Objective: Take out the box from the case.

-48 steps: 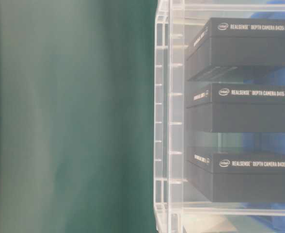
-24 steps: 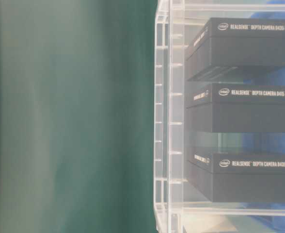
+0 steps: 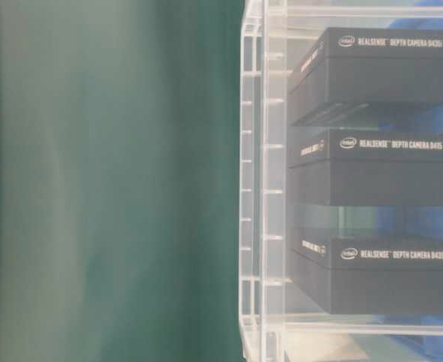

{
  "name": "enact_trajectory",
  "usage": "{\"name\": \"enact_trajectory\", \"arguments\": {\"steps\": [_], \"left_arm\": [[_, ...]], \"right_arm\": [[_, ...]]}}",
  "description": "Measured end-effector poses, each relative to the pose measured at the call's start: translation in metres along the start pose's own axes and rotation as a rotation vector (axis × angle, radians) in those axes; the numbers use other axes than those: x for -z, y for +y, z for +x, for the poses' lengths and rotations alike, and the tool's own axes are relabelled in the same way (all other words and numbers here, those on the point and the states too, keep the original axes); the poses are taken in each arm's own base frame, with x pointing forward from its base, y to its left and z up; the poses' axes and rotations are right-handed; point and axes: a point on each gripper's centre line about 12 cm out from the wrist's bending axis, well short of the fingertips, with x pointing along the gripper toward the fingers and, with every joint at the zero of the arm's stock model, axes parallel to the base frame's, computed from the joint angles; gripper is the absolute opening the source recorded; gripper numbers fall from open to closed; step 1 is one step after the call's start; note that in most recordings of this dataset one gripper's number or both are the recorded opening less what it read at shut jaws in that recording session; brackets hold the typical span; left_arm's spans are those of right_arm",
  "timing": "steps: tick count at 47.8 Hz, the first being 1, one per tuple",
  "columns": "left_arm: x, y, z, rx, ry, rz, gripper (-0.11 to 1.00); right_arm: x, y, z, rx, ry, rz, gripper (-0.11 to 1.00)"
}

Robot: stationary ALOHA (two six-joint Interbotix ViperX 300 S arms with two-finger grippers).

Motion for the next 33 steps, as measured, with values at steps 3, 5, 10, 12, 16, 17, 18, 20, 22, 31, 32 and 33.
{"name": "enact_trajectory", "arguments": {"steps": [3,5,10,12,16,17,18,20,22,31,32,33], "left_arm": [[0.0,0.0,0.0,0.0,0.0,0.002,0.93],[0.0,0.0,0.0,0.0,0.0,0.002,0.93],[-0.0001,-0.0003,0.0004,-0.001,0.0,0.003,0.93],[-0.0001,-0.0003,0.0004,-0.001,0.0,0.003,0.93],[-0.0001,-0.0005,0.0007,-0.003,0.001,0.003,0.93],[-0.0001,-0.0005,0.0007,-0.003,0.001,0.003,0.93],[-0.0001,-0.0005,0.0007,-0.003,0.001,0.003,0.93],[-0.0001,-0.0005,0.0007,-0.003,0.001,0.003,0.93],[-0.0001,-0.0005,0.0007,-0.003,0.001,0.003,0.93],[-0.0001,-0.0005,0.0007,-0.003,0.001,0.003,0.93],[-0.0001,-0.0005,0.0007,-0.003,0.001,0.002,0.93],[-0.0001,-0.0003,0.0004,-0.001,0.0,0.003,0.93]], "right_arm": [[0.0,0.0,0.0,0.0,0.0,0.0,0.96],[0.0,0.0,0.0,0.0,0.0,0.0,0.96],[-0.0005,-0.0002,0.0,0.001,-0.002,0.003,0.96],[-0.0005,-0.0002,0.0,0.001,-0.002,0.003,0.96],[-0.0005,-0.0002,0.0,0.001,-0.002,0.011,0.96],[-0.0005,-0.0002,0.0,0.001,-0.002,0.014,0.96],[-0.0005,0.0001,0.0004,0.002,-0.001,0.017,0.96],[-0.0001,-0.0002,0.0,0.002,-0.001,0.02,0.96],[-0.0002,-0.0001,0.0,0.0,-0.001,0.021,0.96],[-0.0005,-0.0002,0.0,0.001,-0.002,0.024,0.96],[-0.0002,-0.0001,0.0,0.0,-0.001,0.023,0.96],[-0.0006,-0.0003,0.0,0.001,-0.003,0.024,0.96]]}}
